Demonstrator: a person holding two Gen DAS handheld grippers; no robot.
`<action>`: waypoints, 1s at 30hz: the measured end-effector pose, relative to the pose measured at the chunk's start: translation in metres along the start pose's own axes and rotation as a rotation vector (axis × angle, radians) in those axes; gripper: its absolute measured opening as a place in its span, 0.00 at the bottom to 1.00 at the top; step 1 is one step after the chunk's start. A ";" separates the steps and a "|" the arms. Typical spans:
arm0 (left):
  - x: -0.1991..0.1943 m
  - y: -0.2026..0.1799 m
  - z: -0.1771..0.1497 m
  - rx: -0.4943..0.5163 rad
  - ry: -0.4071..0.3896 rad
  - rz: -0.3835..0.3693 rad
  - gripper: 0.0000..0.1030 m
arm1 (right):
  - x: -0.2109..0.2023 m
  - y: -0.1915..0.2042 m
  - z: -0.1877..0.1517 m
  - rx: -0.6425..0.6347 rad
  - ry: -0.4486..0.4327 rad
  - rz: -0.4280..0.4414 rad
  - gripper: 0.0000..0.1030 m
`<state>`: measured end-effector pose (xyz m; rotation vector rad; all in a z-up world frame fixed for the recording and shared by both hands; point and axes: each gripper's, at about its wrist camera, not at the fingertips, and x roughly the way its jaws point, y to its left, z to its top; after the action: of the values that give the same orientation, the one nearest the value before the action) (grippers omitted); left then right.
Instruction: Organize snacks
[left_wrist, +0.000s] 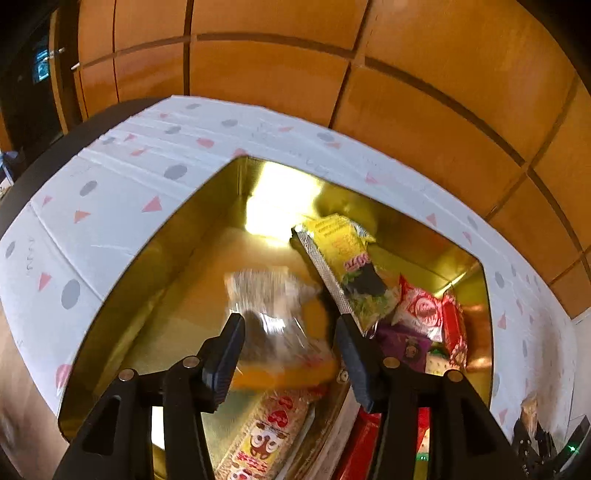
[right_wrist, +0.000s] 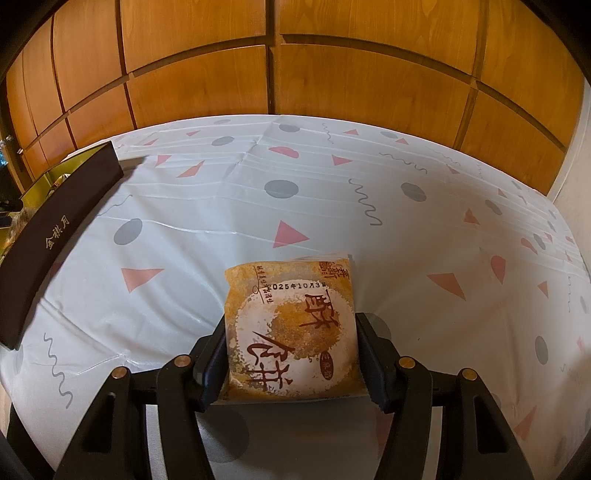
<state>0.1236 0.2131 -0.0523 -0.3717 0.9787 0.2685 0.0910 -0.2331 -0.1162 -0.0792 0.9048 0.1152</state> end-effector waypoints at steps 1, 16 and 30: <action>-0.001 0.001 0.000 -0.005 -0.004 -0.001 0.51 | 0.000 0.000 0.000 0.001 0.000 0.000 0.60; -0.046 -0.017 -0.045 0.084 -0.123 0.029 0.51 | 0.000 0.002 0.000 -0.002 0.001 -0.014 0.60; -0.066 -0.022 -0.067 0.122 -0.145 0.017 0.51 | 0.000 0.001 0.007 0.012 0.047 -0.005 0.60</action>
<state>0.0465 0.1608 -0.0261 -0.2294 0.8512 0.2462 0.0962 -0.2316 -0.1122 -0.0738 0.9520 0.1035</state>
